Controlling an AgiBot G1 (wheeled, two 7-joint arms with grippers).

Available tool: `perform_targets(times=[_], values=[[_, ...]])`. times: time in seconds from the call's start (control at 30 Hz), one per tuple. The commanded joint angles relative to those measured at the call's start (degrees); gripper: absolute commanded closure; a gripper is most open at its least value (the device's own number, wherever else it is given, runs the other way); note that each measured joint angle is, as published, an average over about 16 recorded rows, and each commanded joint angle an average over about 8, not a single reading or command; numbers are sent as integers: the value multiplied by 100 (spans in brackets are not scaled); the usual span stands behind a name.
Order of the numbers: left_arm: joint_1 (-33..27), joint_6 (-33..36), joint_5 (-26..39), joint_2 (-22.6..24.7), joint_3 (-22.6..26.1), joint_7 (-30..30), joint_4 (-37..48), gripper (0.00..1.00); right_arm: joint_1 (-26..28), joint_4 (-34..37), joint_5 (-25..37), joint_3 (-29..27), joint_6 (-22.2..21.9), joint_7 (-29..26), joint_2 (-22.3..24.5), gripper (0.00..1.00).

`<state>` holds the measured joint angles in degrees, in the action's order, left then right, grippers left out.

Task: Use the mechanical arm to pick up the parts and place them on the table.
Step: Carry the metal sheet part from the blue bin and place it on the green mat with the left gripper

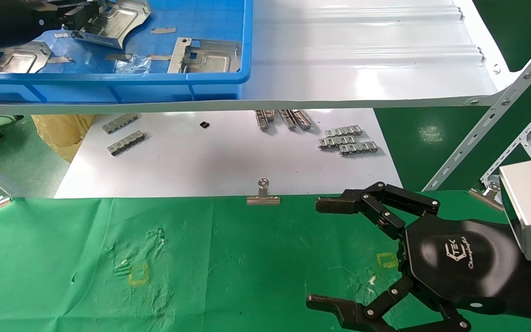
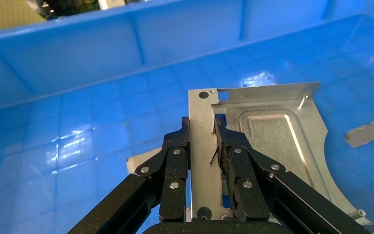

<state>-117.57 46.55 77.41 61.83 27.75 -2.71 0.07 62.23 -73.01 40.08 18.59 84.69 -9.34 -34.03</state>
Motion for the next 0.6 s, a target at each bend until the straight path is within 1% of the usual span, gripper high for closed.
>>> perform_targets(times=[0.03,0.3,0.47,0.6], values=[[4,68,-25,-21,-18,-5,-18,100,0,0,0,0,0,0,0,0],[-75,617,-238,-145,-164,50,-157,100,0,0,-1,2,-1,1,1,0],[-140,1258,-343,-283,-229,167,-272,100,1,0,-2,2,-1,1,1,0],[-186,1938,-429,-422,-278,275,-363,100,1,0,-2,3,-1,1,1,0]])
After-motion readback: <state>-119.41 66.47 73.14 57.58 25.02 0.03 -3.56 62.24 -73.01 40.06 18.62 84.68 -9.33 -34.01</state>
